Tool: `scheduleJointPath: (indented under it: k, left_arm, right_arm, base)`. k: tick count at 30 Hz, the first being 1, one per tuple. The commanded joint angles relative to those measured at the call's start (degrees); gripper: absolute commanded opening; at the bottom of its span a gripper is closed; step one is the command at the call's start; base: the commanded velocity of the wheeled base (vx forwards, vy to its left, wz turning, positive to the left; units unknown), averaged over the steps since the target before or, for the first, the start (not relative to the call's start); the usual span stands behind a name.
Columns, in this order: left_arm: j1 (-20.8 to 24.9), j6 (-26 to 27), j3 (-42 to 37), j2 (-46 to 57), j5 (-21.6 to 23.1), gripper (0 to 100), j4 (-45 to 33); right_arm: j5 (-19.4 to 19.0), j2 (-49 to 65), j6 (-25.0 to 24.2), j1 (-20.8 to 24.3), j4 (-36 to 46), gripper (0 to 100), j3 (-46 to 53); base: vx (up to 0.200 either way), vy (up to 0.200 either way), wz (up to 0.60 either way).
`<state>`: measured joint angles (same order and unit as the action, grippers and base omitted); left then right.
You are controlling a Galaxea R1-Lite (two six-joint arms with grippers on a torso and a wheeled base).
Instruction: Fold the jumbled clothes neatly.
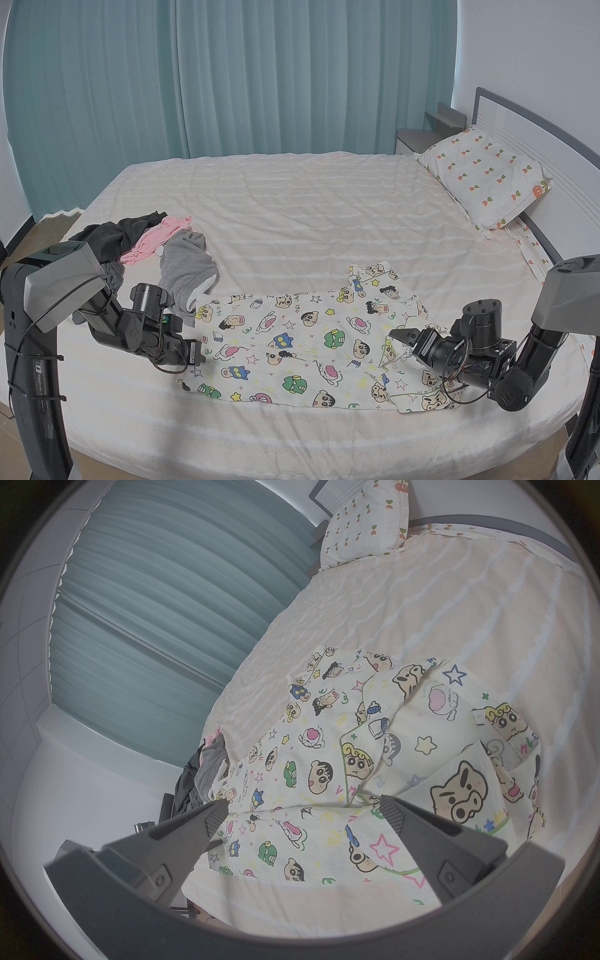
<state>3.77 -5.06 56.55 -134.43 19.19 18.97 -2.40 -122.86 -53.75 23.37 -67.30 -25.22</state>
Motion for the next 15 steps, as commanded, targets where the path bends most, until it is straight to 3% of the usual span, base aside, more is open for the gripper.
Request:
scheduleJointPath:
  k: [1,11,12,15]
  left_arm:
    - [0.01,0.05,-1.09,1.1,-0.03,0,0.19]
    - [0.01,-0.21,-1.01,0.3,-1.08,0,0.54]
    - [0.01,-0.3,-0.83,-0.05,-0.99,100,0.54]
    - [0.1,-0.39,-0.57,-0.49,-0.91,100,0.54]
  right_arm:
    - [-0.06,-0.1,-0.04,0.01,-0.02,100,0.0]
    - [-0.06,-0.1,0.05,0.01,-0.02,100,0.0]
    - [-0.06,-0.1,-0.04,0.01,-0.02,100,0.0]
    - [0.03,-0.1,-0.04,0.01,-0.02,100,0.0]
  base:
    - [0.0,0.0,0.0]
    - [0.0,0.0,0.0]
    - [0.0,0.0,0.0]
    - [0.0,0.0,0.0]
